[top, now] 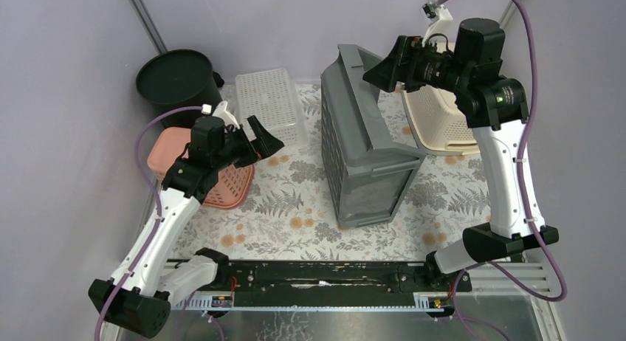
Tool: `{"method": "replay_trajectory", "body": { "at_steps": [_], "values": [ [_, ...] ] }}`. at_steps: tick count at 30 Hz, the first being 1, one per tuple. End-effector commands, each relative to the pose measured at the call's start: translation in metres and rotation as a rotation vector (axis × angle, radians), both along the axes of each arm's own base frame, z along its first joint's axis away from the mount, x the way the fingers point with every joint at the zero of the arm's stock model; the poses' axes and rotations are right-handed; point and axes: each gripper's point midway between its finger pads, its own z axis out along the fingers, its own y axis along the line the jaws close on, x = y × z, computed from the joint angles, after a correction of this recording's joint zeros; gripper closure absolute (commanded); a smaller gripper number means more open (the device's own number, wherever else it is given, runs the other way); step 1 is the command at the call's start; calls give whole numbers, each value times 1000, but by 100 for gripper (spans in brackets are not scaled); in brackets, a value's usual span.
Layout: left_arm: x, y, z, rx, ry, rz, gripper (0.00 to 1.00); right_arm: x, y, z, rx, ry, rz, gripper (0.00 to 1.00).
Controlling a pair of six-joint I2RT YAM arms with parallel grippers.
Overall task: Turn the large container upside down
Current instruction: Turn the container upside down at the center of the board.
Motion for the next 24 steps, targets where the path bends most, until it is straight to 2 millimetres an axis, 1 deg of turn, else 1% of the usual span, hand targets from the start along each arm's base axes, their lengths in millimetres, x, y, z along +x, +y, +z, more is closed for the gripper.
{"method": "replay_trajectory", "body": {
  "at_steps": [1, 8, 13, 17, 20, 24],
  "values": [
    [-4, 1, 3, -18, -11, -3, 0, -12, 19, 5, 60, 52, 122, 16],
    [-6, 2, 2, -16, -8, -1, 0, -13, 30, -17, 92, 189, 173, 13],
    [-7, 1, 1, -20, -7, -5, 0, -21, 44, -19, 185, 257, 269, 13],
    [-9, 2, 0, -21, -8, -2, 0, -29, 52, -12, 270, 287, 336, 13],
    [-10, 1, -3, -29, -5, -3, 0, -35, 57, -18, 318, 338, 377, 15],
    [-11, 0, -4, -38, -4, -10, 0, -36, 57, -28, 320, 376, 376, 19]
  ]
}}
